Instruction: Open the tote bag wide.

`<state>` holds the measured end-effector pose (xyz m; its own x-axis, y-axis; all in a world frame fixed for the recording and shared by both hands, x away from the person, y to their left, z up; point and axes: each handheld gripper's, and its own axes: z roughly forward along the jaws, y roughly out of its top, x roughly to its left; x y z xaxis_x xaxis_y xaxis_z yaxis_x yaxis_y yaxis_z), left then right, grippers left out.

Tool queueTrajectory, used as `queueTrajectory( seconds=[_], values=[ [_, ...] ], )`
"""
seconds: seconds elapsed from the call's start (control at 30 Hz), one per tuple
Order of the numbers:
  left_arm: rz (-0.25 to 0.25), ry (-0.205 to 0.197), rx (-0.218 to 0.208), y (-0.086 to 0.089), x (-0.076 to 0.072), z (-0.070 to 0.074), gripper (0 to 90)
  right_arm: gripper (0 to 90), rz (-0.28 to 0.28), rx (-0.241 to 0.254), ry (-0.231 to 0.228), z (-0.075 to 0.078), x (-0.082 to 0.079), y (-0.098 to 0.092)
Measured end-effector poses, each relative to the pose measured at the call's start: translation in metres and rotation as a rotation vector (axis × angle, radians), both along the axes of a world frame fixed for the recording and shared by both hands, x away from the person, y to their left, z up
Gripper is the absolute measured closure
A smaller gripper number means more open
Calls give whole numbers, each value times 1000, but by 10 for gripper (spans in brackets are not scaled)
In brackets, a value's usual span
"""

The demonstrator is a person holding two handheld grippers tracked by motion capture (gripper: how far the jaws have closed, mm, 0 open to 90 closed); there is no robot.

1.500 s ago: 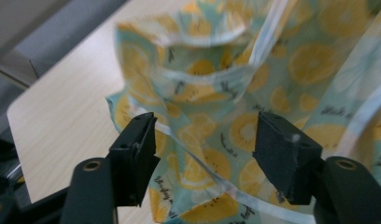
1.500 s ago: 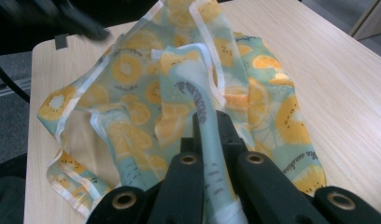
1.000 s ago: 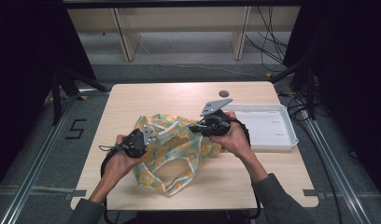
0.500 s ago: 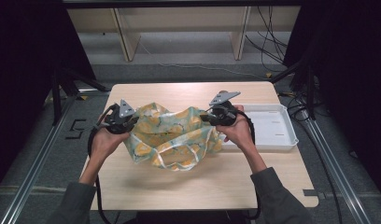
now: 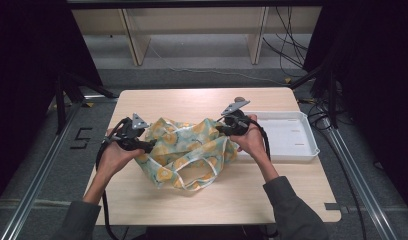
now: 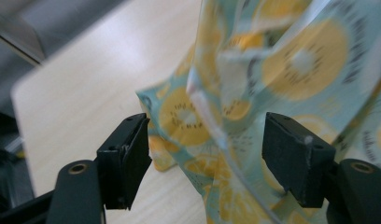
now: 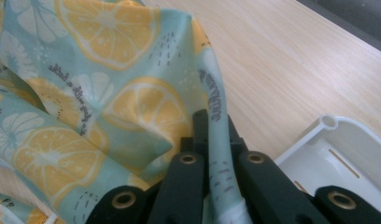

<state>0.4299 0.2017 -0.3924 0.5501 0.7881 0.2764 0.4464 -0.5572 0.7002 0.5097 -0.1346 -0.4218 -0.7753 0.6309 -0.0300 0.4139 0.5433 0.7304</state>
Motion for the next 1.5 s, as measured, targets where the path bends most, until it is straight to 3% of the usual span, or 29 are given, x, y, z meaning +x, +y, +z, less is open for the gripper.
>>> queueTrajectory(
  seconds=[0.13, 0.2, 0.27, 0.3, 0.43, 0.53, 0.57, 0.63, 0.7, 0.73, 0.77, 0.87, 0.9, 1.0, 1.07, 1.1, 1.2, 1.23, 1.3, 1.37, 1.5],
  values=[
    [-18, -91, -25, -8, -17, 15, 303, 900, 24, -10, -17, 2, 0, -1],
    [-46, -66, -20, -16, -23, 13, 333, 900, 43, -11, -37, 1, 1, -1],
    [-99, -40, 14, -27, -25, 3, 327, 900, 47, -7, -42, 1, 1, -1],
    [-109, -33, 37, -33, -25, -3, 321, 900, 33, -1, -18, 2, -1, 0],
    [-105, 31, 72, -49, -18, -31, 239, 900, 10, 3, 2, 1, -2, -1],
    [-106, 27, 137, -56, -13, -48, 236, 900, 22, -5, 18, 3, -2, -2],
    [-111, 32, 161, -57, -11, -52, 233, 900, 32, 4, -3, 2, -1, -3],
    [-116, 35, 176, -60, -8, -59, 236, 900, 23, 5, 6, 2, -2, -3],
    [-96, 12, 216, -63, -7, -62, 289, 900, 9, 6, 23, 3, -3, -2],
    [-105, 0, 247, -63, -6, -62, 308, 900, 10, 8, 29, 3, -3, -2],
    [-114, -1, 252, -62, -5, -62, 353, 900, 13, 5, 37, 4, -3, -2],
    [-147, -24, 207, -59, -4, -56, 624, 900, 48, 6, 2, 2, -1, -2],
    [-157, -38, 209, -57, -4, -52, 725, 898, 28, 8, 15, 3, -2, -2],
    [-164, -82, 161, -53, -5, -38, 865, 866, 29, 14, -7, 1, -2, -1],
    [-163, -109, 142, -51, -4, -25, 893, 732, 22, -17, 18, 3, -4, 1],
    [-170, -116, 114, -50, -2, -20, 894, 657, 18, -50, -8, 2, -5, 4],
    [-167, -101, 54, -45, 6, -2, 895, 554, 16, -127, -71, 13, -18, 9],
    [-162, -89, 41, -43, 9, 3, 895, 508, 3, -135, -59, 19, -23, 10],
    [-154, -63, -15, -41, 18, 8, 895, 445, 13, -149, -79, 30, -31, 10],
    [-142, -48, -35, -39, 25, 12, 895, 440, 26, -130, -119, 41, -40, 9],
    [-123, -18, -57, -36, 40, 12, 895, 434, 70, -69, -127, 63, -59, 11]
  ],
)
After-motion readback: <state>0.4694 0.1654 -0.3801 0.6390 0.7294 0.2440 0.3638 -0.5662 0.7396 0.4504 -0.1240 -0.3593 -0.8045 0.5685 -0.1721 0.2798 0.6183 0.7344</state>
